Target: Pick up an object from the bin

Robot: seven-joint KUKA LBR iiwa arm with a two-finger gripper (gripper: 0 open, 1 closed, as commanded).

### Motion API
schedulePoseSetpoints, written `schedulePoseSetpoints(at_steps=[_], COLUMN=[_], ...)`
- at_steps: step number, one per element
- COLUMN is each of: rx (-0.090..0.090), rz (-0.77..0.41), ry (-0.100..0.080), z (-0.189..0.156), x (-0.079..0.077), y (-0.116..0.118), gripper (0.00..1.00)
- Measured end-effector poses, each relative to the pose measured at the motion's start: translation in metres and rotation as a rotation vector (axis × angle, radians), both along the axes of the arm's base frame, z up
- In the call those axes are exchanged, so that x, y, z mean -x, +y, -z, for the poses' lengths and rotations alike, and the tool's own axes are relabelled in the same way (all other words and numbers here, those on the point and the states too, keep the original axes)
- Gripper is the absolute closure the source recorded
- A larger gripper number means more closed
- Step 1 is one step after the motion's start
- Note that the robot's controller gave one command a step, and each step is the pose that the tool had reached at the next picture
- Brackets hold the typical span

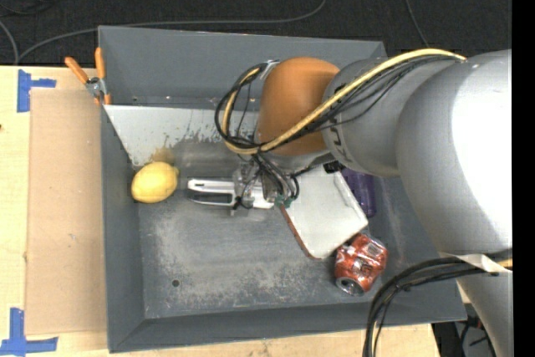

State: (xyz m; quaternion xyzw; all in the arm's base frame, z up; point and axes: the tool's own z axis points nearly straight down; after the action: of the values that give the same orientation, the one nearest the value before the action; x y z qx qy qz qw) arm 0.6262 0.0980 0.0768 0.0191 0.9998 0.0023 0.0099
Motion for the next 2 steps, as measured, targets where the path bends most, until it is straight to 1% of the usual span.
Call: schedulePoseSetpoints(at_steps=[1,2], rx=[-0.001,0.001], rz=[0.011,0.001], ry=[0.001,0.008], z=[-0.030,-0.014], x=[0.001,0.002], y=[0.000,0.000], gripper=[1.00,1.00])
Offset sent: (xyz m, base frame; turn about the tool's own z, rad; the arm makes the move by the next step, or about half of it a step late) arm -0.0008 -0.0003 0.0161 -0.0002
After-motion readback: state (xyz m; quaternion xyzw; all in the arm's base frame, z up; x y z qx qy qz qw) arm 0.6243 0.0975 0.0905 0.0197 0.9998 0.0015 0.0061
